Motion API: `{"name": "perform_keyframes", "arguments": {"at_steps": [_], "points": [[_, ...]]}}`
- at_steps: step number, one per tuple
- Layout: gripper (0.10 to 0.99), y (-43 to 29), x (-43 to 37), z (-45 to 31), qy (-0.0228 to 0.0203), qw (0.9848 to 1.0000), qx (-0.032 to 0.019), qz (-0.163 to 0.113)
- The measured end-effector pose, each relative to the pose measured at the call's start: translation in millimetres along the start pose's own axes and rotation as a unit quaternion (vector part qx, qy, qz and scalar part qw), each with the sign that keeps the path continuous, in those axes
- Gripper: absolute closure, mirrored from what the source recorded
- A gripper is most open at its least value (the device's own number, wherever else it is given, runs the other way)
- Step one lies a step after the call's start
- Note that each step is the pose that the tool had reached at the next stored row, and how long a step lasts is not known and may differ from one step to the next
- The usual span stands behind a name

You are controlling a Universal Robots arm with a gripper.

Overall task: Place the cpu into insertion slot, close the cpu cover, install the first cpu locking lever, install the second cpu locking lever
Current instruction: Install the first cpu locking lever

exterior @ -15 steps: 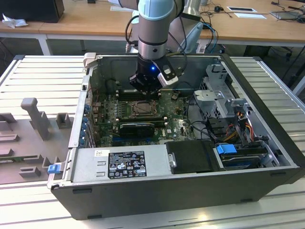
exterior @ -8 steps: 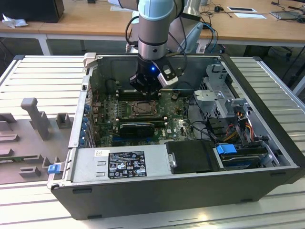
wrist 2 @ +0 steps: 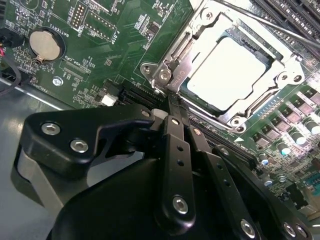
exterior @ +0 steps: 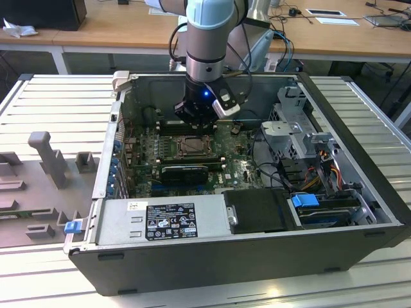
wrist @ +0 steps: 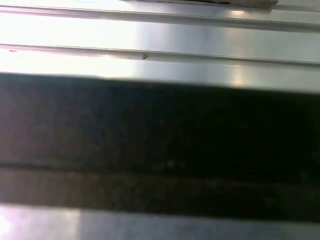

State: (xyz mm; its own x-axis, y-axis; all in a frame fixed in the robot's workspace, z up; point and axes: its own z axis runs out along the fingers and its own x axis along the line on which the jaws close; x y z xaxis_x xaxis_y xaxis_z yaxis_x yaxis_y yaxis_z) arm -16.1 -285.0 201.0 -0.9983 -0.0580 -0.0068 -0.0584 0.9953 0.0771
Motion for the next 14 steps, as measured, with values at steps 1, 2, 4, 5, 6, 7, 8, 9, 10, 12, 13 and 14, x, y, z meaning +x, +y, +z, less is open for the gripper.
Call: {"name": "perform_keyframes", "arguments": {"at_steps": [1, 2, 4, 5, 6, 7, 8, 9, 10, 12, 13, 14], "points": [[0.980, 0.1, 0.0, 0.1, -0.0001, 1.0000, -0.0010, 0.000], [0.980, 0.1, 0.0, 0.2, -0.0002, 1.0000, -0.0013, 0.000], [0.980, 0.1, 0.0, 0.1, -0.0003, 1.0000, -0.0020, 0.000], [0.980, 0.2, -0.1, -0.5, -0.0004, 1.0000, -0.0022, 0.000], [0.980, 0.2, -0.1, -1.2, -0.0003, 1.0000, -0.0021, 0.000], [0.980, 0.3, -0.1, -2.1, -0.0003, 1.0000, -0.0020, 0.000], [0.980, 0.5, -0.1, -5.1, -0.0002, 1.0000, -0.0015, 0.000], [0.980, 0.9, -0.1, -8.8, -0.0001, 1.0000, -0.0006, 0.000], [0.980, 1.3, -0.2, -12.3, 0.0000, 1.0000, 0.0008, 0.000], [0.980, 1.6, -0.2, -15.7, 0.0000, 1.0000, 0.0020, 0.000], [0.980, 1.7, -0.2, -17.7, 0.0001, 1.0000, 0.0034, 0.000], [0.980, 1.8, -0.2, -18.6, 0.0001, 1.0000, 0.0043, 0.000]]}}
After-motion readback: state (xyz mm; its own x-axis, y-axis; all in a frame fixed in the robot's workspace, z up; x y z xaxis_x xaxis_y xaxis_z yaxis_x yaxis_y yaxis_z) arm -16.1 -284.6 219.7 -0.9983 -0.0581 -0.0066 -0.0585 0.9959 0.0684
